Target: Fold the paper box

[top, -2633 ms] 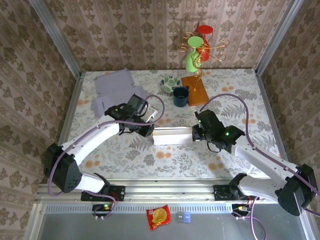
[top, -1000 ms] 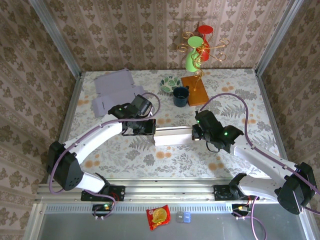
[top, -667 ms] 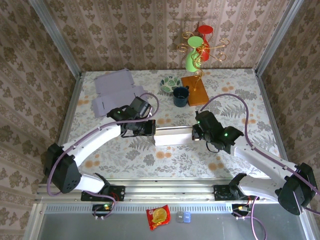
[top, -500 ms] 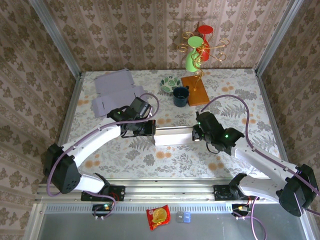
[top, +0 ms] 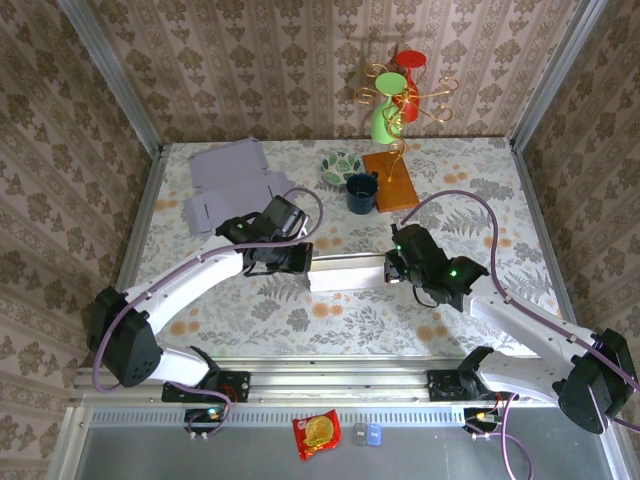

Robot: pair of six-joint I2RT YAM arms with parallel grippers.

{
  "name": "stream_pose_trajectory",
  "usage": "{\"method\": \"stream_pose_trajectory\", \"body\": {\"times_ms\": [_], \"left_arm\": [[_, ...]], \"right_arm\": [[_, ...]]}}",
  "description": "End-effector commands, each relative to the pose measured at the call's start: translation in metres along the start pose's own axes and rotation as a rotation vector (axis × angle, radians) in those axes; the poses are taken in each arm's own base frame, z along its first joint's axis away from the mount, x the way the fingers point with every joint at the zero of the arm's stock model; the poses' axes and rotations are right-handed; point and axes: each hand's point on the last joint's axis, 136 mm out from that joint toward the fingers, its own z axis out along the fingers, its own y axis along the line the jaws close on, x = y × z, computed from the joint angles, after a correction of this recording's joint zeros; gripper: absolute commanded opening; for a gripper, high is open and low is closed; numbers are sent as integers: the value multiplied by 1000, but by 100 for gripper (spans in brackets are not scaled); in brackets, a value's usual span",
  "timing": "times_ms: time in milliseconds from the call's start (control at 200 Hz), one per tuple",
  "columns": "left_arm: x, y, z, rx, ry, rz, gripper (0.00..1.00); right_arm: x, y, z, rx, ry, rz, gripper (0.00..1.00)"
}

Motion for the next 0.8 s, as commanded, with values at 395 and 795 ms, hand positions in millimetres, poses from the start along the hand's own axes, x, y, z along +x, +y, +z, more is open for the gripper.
{"method": "stream_pose_trajectory", "body": {"times_ms": [395,795], "left_arm": [[34,10,23,-40,131,-134,0],[51,31,30,-105,135,-80,0]], "right_arm": [[27,-3,5,17,78,-28,0],[35,-9,6,33,86,-52,0]]}}
